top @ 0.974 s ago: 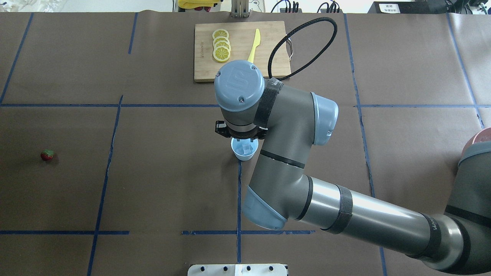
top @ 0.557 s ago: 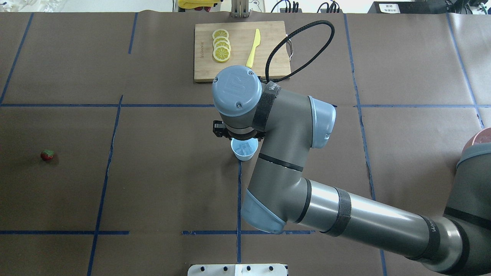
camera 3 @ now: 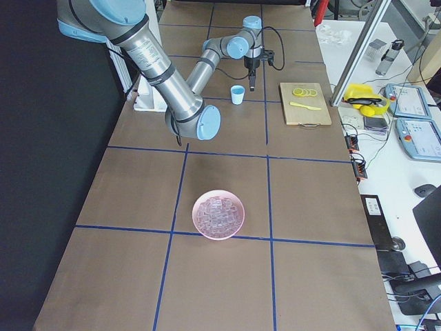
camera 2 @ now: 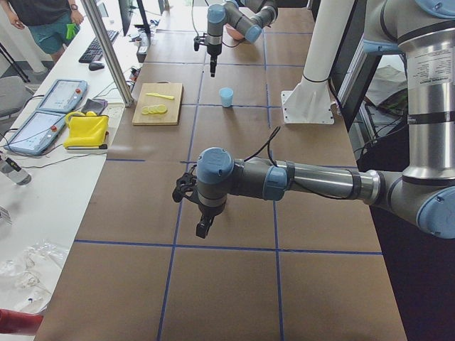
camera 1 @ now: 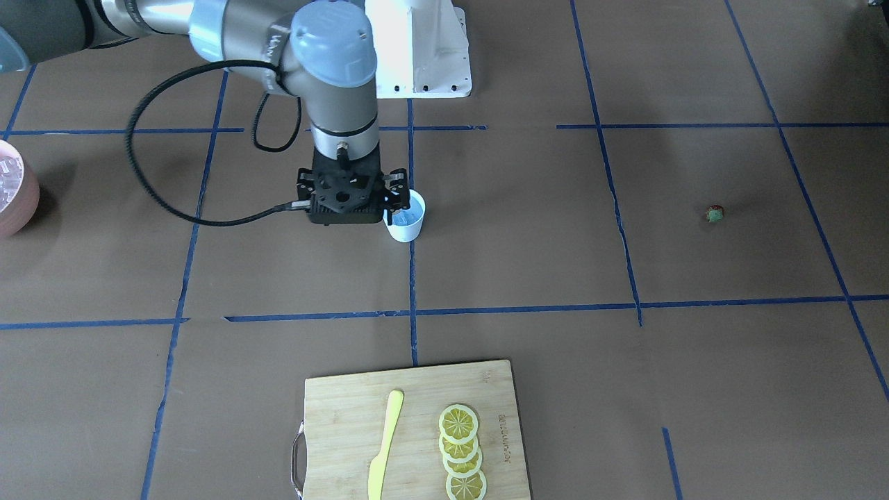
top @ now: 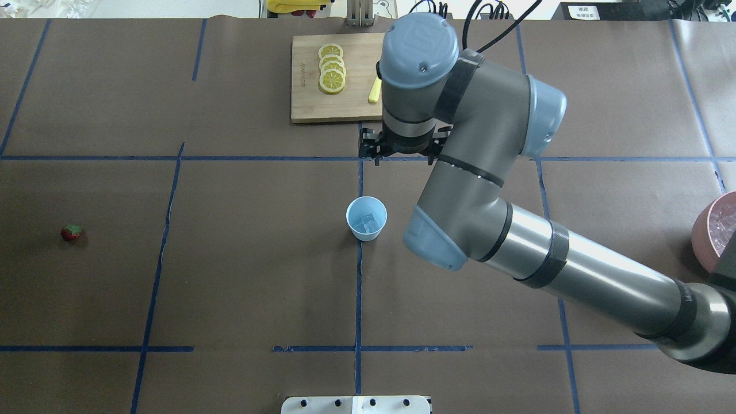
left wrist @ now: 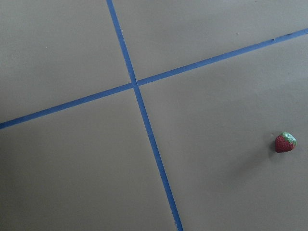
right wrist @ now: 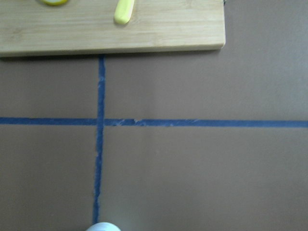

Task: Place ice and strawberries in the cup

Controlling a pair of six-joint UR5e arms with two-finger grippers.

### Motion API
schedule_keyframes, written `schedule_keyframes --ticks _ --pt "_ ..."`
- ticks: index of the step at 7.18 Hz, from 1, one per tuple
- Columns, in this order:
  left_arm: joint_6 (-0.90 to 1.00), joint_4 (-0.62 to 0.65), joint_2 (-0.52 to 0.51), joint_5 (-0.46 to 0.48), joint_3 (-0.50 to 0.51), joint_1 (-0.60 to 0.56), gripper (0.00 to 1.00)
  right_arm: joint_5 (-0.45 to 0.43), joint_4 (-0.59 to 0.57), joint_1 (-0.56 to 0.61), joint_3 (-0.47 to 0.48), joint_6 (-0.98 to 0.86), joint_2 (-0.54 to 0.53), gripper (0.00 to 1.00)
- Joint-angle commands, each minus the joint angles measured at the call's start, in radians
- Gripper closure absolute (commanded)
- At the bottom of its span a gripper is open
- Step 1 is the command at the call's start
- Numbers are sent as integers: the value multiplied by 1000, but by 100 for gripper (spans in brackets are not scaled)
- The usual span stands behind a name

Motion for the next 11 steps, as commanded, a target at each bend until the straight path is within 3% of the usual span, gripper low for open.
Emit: schedule_keyframes --ticks 1,4,8,11 --pt "-3 -44 -2 1 -1 2 0 130 0 183 39 -272 -126 1" --pt "-80 -61 -43 -4 25 3 0 243 -6 447 134 -732 -373 1" --pt "-92 -57 -55 -1 7 43 0 322 5 760 137 -1310 -703 0" --pt "-156 -55 -87 8 -5 113 0 319 8 885 137 -1417 -881 0"
